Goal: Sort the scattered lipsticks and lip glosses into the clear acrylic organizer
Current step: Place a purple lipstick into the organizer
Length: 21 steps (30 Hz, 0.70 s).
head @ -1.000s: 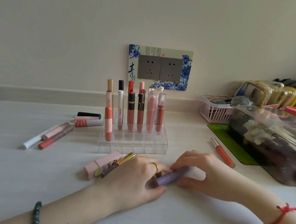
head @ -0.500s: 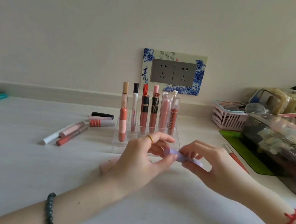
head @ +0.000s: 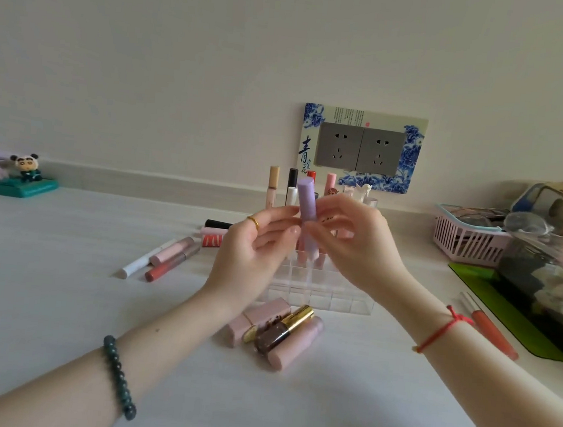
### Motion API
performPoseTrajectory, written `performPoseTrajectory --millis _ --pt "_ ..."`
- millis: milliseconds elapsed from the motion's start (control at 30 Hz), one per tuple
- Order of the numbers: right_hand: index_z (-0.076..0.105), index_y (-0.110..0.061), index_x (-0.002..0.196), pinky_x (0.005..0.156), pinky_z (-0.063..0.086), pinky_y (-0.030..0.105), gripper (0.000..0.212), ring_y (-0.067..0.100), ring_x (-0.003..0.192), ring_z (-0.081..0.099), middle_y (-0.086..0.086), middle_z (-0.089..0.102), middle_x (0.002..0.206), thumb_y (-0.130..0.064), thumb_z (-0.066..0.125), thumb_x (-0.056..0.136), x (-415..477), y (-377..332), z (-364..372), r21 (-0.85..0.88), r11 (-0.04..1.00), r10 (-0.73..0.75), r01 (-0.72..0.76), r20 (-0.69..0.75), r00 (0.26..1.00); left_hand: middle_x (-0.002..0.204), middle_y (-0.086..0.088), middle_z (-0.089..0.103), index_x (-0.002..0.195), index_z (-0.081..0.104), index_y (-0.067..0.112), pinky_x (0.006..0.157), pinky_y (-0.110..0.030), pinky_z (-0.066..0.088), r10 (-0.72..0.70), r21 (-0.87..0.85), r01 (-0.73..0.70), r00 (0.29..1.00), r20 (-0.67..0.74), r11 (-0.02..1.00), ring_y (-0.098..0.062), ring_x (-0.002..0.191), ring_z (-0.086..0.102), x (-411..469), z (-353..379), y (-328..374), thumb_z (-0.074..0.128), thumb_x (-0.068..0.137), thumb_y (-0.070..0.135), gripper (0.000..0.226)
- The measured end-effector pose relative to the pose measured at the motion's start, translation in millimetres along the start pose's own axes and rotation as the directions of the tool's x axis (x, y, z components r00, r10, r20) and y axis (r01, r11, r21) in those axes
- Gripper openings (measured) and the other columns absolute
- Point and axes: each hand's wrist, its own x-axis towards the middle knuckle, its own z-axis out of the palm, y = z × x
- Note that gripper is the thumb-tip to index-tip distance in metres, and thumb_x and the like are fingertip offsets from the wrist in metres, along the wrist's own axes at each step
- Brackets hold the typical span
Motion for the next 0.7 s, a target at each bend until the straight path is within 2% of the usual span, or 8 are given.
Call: performPoseTrajectory --millis 67,200,267,300,367,467,567,700 --pt "0.062 -0.015 0.095 0.074 0.055 0.018 0.016 0.004 0.078 0.063 -0.016 0.060 0.082 -0.010 0.065 0.081 9.6 2.3 7.5 0.047 0.998 0.038 -0.037 -0.030 0.999 0.096 0.009 0.071 0.102 0.061 0.032 0.079 -0.015 0.050 -0.040 0.004 0.040 0.999 -0.018 0.999 -0.006 0.092 0.066 3.8 -8.0 -4.4 0.055 0.089 0.015 0.022" --pt "0.062 -0.014 0.094 0.078 0.057 0.034 0.014 0.013 0.084 0.065 -0.005 0.065 0.087 -0.012 0.065 0.081 17.6 11.8 23.9 0.088 0.991 0.111 -0.105 -0.066 0.992 0.082 -0.017 0.067 0.096 0.061 0.040 0.066 -0.012 0.049 -0.075 0.030 0.075 0.997 -0.001 0.997 -0.023 0.081 0.059 5.9 -16.0 -11.2 0.048 0.093 0.013 0.030" --pt "0.062 -0.012 0.094 0.078 0.057 0.038 0.014 0.017 0.084 0.066 0.001 0.067 0.089 -0.012 0.066 0.081 18.2 17.2 31.2 0.111 0.983 0.153 -0.144 -0.076 0.985 0.079 0.000 0.069 0.095 0.060 0.042 0.064 -0.009 0.047 -0.073 0.064 0.072 0.997 0.011 0.995 -0.020 0.081 0.057 6.2 -16.8 -15.0 0.047 0.093 0.011 0.033" --pt "0.063 -0.012 0.094 0.077 0.057 0.038 0.014 0.017 0.083 0.066 0.001 0.067 0.089 -0.012 0.066 0.081 18.2 19.9 34.0 0.117 0.980 0.169 -0.158 -0.084 0.982 0.078 0.009 0.070 0.096 0.059 0.041 0.064 -0.008 0.047 -0.079 0.077 0.077 0.997 0.015 0.994 -0.019 0.080 0.057 6.1 -16.8 -16.7 0.047 0.093 0.011 0.033" --pt "0.063 -0.014 0.093 0.077 0.057 0.032 0.013 0.011 0.082 0.065 -0.002 0.067 0.087 -0.013 0.066 0.080 17.7 24.5 37.9 0.091 0.982 0.175 -0.167 -0.094 0.980 0.073 0.016 0.070 0.099 0.058 0.039 0.067 -0.006 0.046 -0.090 0.112 0.087 0.996 0.024 0.990 -0.020 0.082 0.061 5.7 -16.8 -20.5 0.046 0.093 0.010 0.032" --pt "0.063 -0.016 0.094 0.076 0.055 0.023 0.015 0.007 0.081 0.063 -0.005 0.065 0.085 -0.015 0.067 0.080 15.9 30.0 41.6 0.045 0.983 0.183 -0.179 -0.092 0.979 0.078 0.017 0.064 0.102 0.057 0.037 0.077 -0.003 0.044 -0.104 0.161 0.098 0.994 0.033 0.982 -0.005 0.095 0.063 3.3 -17.0 -23.5 0.046 0.093 0.011 0.030" --pt "0.063 -0.016 0.098 0.073 0.053 0.018 0.018 0.007 0.080 0.063 -0.006 0.065 0.085 -0.017 0.067 0.080 13.4 33.9 44.6 0.026 0.978 0.206 -0.205 -0.072 0.976 0.091 0.020 0.064 0.114 0.059 0.027 0.070 0.000 0.042 -0.129 0.175 0.121 0.991 0.032 0.977 0.012 0.092 0.059 0.8 -17.1 -25.3 0.047 0.093 0.012 0.028" --pt "0.062 -0.018 0.096 0.062 0.048 0.004 0.018 -0.004 0.072 0.060 -0.015 0.060 0.075 -0.016 0.068 0.080 10.2 36.6 47.6 0.031 0.976 0.219 -0.217 -0.058 0.974 0.101 0.011 0.066 0.118 0.060 0.018 0.076 0.000 0.042 -0.136 0.221 0.128 0.991 0.017 0.967 0.009 0.096 0.059 -1.0 -17.4 -29.2 0.048 0.092 0.010 0.029"
